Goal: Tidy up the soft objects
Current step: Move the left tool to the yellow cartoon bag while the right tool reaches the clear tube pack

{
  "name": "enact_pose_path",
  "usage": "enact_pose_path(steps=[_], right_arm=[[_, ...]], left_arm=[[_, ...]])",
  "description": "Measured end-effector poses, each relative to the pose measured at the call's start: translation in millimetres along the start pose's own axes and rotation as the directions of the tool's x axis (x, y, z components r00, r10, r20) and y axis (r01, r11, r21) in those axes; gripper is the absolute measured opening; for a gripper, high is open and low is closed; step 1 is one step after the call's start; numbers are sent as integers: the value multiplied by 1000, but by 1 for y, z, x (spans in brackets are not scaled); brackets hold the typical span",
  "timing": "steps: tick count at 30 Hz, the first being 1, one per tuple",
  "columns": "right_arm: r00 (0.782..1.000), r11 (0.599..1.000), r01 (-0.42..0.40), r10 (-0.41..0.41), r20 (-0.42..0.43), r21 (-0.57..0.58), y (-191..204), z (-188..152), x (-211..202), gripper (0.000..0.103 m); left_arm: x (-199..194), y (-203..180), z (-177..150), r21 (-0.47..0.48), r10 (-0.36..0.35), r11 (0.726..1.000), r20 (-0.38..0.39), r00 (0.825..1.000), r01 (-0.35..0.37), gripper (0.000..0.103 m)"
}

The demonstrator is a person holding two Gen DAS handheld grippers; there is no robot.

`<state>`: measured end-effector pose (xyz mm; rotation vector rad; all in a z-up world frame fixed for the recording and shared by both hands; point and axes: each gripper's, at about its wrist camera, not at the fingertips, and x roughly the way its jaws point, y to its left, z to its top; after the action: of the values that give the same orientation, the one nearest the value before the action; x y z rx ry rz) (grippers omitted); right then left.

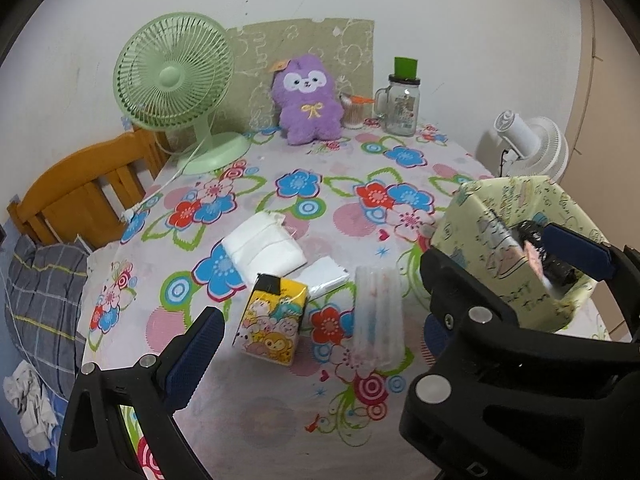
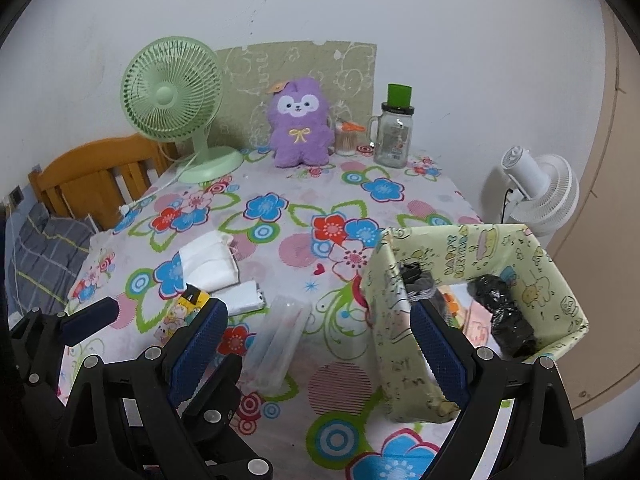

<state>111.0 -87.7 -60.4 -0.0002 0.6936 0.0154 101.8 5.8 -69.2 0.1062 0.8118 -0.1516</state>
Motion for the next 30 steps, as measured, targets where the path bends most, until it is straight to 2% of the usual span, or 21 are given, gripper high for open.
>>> enact_pose_path(steps=[6,12,21,26,30], right_arm=[[999,1000,30,-30,11,-7,11,-2,10,95],[999,1000,-14,14,-32,9,18,-8,28,94],[995,1000,-28,29,-99,6,24,-14,56,91],[989,999,-40,42,-141,12,26,-16,73,82],[983,998,-59,63,-175,28,26,-18,86,81]], left_arm=[[13,13,-5,-26,3,1000,-29,1000,-3,101],[26,24,-10,-38,11,999,-52,999,-13,101],[52,33,-17,-48,10,999,-102,995,-14,101],[65,36,-19,-42,21,999,-120,993,-26,101],[76,38,-18,-40,35,998,-136,990,-41,101]])
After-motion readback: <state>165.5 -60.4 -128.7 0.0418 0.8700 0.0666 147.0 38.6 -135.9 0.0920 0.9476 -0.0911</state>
